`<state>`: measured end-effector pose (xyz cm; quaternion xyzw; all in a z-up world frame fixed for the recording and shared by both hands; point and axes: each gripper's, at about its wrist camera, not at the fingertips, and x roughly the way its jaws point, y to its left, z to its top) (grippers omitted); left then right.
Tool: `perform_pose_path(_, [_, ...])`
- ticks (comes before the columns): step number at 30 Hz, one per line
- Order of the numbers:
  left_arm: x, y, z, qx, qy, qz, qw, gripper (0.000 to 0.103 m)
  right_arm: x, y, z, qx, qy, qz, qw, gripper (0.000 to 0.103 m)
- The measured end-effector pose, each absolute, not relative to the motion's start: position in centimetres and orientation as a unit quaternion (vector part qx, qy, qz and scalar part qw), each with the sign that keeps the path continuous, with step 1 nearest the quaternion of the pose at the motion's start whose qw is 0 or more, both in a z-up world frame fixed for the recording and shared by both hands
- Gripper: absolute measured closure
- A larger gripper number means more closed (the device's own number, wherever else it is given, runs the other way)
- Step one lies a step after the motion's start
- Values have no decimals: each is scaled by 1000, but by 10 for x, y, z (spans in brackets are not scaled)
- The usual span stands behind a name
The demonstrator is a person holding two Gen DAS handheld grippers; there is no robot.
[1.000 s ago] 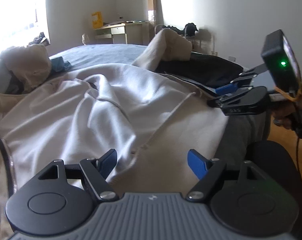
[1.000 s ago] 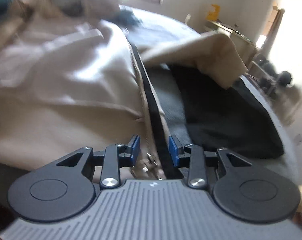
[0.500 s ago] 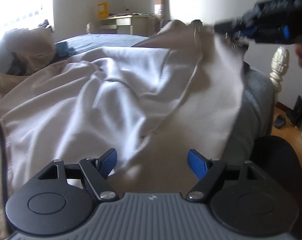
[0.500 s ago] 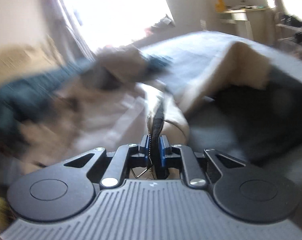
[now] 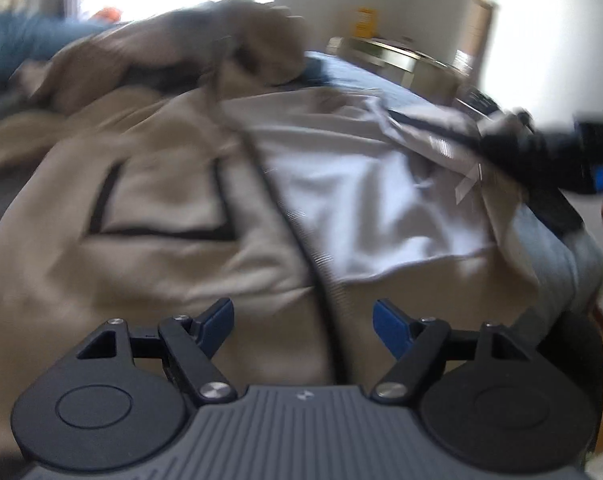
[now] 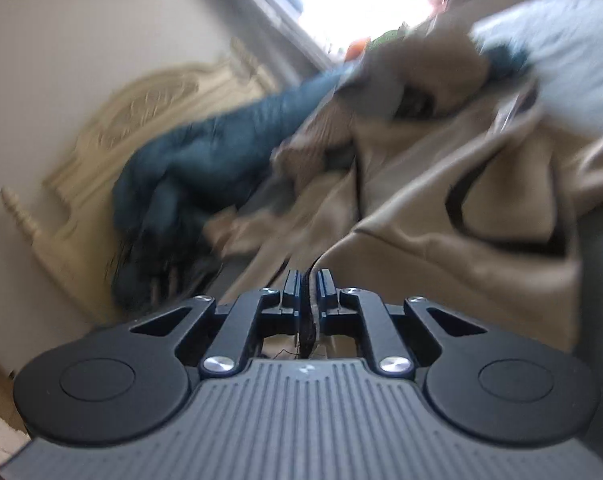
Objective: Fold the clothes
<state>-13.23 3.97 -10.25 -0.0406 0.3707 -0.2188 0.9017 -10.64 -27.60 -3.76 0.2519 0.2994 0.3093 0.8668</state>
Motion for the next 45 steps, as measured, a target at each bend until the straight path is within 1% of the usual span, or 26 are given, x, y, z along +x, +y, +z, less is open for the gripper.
perform_pose_path(5, [-132, 81, -104, -106, 362, -210, 902, 27, -104, -236, -63, 250, 366, 327, 834, 96])
perform_pose_path(9, [-129, 94, -106, -119, 358, -212, 901, 28, -121, -211, -67, 201, 398, 336, 830, 96])
perform_pose_path(15, [-131, 89, -107, -98, 349, -219, 906, 28, -137, -199, -77, 147, 427, 323, 831, 96])
perform_pose_path(19, [-132, 81, -108, -85, 347, -219, 908, 27, -144, -191, -84, 135, 431, 325, 831, 92])
perform_pose_path(20, [-132, 79, -107, -82, 347, -218, 909, 27, -146, -190, -85, 129, 429, 322, 834, 88])
perform_pose_path(22, [-134, 77, -104, -76, 345, -217, 910, 27, -150, -195, -86, 130, 423, 317, 839, 87])
perform_pose_path(24, [-136, 75, -101, -67, 342, -220, 911, 27, -154, -210, -84, 178, 414, 324, 832, 83])
perform_pose_path(25, [-137, 73, -99, -62, 339, -221, 912, 27, -159, -221, -82, 203, 404, 322, 832, 79])
perform_pose_path(26, [-138, 71, -98, -56, 337, -224, 913, 27, -164, -233, -81, 229, 393, 319, 831, 77])
perform_pose_path(30, [-143, 54, -91, -31, 330, -246, 911, 27, -188, -280, -74, 268, 356, 256, 858, 76])
perform_pose_path(33, [-147, 32, -87, -7, 319, -273, 908, 27, -204, -300, -69, 258, 333, 211, 882, 75])
perform_pose_path(37, [-147, -7, -93, 61, 297, -294, 906, 27, -214, -322, -59, 259, 301, 171, 902, 75])
perform_pose_path(40, [-141, -25, -106, 95, 311, -290, 900, 27, -202, -330, -48, 256, 288, 160, 909, 75])
perform_pose_path(43, [-137, -24, -118, 83, 324, -299, 894, 26, -168, -333, -24, 237, 276, 148, 920, 75])
perform_pose_path(45, [-137, -20, -120, 76, 320, -303, 894, 26, -139, -332, -6, 221, 268, 145, 926, 70])
